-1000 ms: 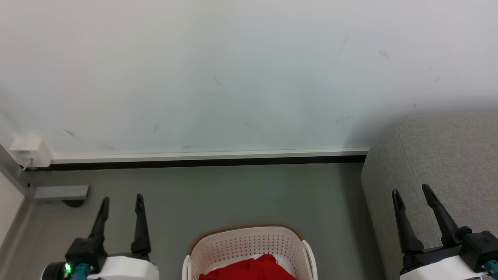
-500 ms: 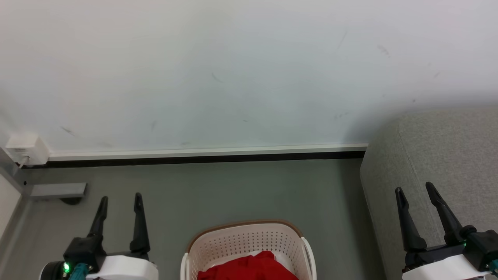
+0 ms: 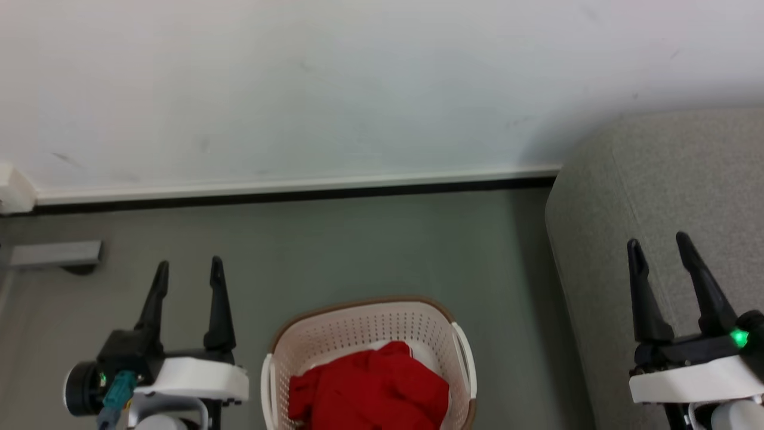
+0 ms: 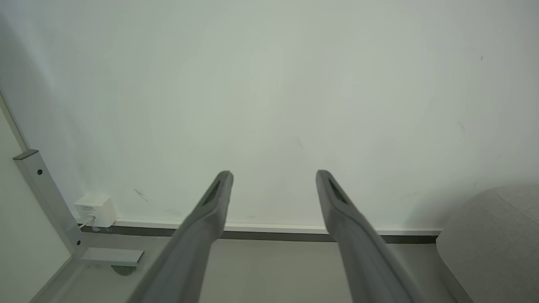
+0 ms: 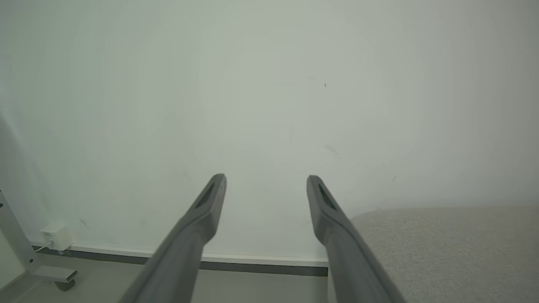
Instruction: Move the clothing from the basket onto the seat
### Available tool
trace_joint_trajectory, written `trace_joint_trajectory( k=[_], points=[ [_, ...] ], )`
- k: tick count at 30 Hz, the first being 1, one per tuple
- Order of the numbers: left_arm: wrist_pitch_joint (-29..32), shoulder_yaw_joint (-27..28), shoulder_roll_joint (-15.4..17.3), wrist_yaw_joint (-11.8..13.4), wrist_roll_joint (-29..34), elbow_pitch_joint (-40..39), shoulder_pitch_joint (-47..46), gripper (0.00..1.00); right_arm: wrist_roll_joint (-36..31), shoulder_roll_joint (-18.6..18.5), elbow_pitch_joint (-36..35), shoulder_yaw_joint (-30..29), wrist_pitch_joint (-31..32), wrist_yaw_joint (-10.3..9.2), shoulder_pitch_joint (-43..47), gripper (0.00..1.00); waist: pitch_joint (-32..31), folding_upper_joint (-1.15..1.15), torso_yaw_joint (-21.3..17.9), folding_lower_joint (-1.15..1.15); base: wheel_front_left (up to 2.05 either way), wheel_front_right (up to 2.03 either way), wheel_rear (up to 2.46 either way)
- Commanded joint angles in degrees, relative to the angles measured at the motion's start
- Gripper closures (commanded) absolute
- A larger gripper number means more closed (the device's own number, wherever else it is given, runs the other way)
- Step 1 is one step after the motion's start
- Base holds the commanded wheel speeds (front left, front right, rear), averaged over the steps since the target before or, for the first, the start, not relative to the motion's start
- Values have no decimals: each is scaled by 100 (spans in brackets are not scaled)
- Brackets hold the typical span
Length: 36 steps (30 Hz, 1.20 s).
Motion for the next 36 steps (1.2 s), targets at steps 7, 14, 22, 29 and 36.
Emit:
trace_joint_trajectory(
  k=[7,14,22,29,36],
  points=[
    [-2,-40,34,-37,156,81,-513,0,131,53,-313,-111,2,-12,-398,0,951,0,-283,0,0,0,0],
    [-2,-73,88,-180,179,719,-1191,0,283,135,-766,-206,3,-12,-811,0,1779,0,-616,0,0,0,0],
    [-2,-127,236,-416,105,2303,-1995,0,441,306,-1159,-345,3,-12,-1182,0,2464,0,-929,0,0,0,0],
    [891,-223,330,-699,-41,3954,-2853,0,513,397,-1446,-446,3,-12,-1449,0,2978,0,-1125,0,0,0,0],
    [2296,-422,353,-801,-15,5216,-3614,0,533,443,-1580,-485,3,-12,-1678,0,3374,0,-1321,0,0,0,0]
  ],
)
